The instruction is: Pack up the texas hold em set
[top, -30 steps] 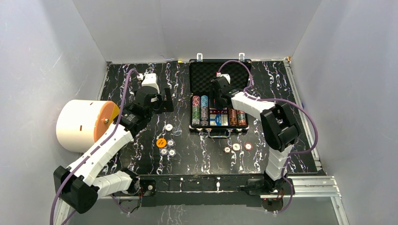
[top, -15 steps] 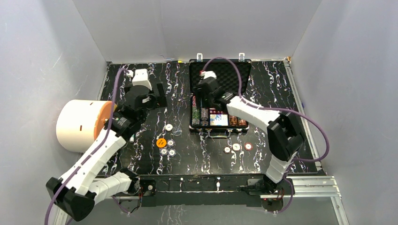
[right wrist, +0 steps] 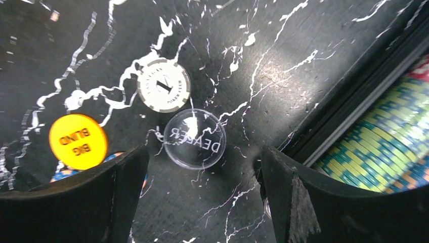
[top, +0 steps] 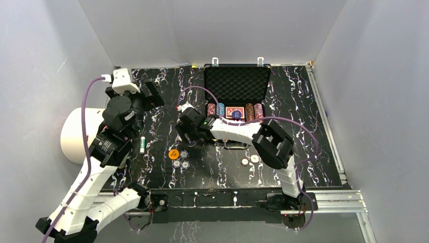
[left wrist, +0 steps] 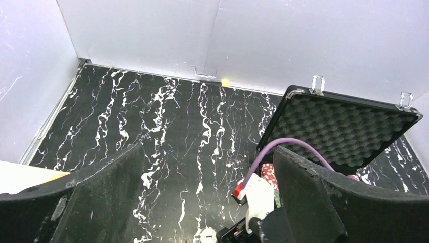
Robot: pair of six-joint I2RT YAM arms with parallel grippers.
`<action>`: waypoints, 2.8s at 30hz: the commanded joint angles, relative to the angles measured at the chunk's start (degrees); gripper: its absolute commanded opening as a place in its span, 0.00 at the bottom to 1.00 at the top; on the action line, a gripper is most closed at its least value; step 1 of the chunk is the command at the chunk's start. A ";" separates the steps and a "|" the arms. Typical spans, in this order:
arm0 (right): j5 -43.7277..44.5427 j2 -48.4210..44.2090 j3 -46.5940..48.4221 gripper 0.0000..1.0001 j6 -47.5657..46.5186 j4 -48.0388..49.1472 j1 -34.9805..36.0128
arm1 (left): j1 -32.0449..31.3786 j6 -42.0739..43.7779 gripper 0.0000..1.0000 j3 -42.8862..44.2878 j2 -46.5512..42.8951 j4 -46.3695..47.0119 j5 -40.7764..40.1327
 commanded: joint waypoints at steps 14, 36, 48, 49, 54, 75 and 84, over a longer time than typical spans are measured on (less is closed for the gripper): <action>-1.71 10.30 10.29 0.78 -3.18 -8.63 0.75 | 0.25 0.13 0.98 -1.06 1.54 -1.92 -0.19; 7.11 -11.20 -0.03 0.48 5.99 -4.23 -0.92 | 0.29 -2.23 0.98 -2.03 1.96 -4.58 1.36; 6.12 -25.89 -21.68 0.50 11.47 -3.36 -17.07 | 0.24 -16.83 0.98 -13.05 5.50 -10.42 18.56; 5.13 -25.57 -22.05 0.50 11.01 -2.78 -17.81 | 0.24 -17.53 0.98 -13.98 6.02 -10.58 19.41; 3.82 -22.53 -21.69 0.51 8.99 -1.39 -19.18 | 0.40 -19.94 0.98 -18.35 9.51 -11.00 22.03; 3.55 -26.69 -21.93 0.82 6.93 0.13 -20.68 | 3.65 -25.17 0.90 -22.57 23.95 -14.57 25.26; -0.96 -34.05 -27.45 0.76 9.57 2.59 -20.67 | 3.76 -26.64 0.71 -22.47 31.19 -20.37 22.06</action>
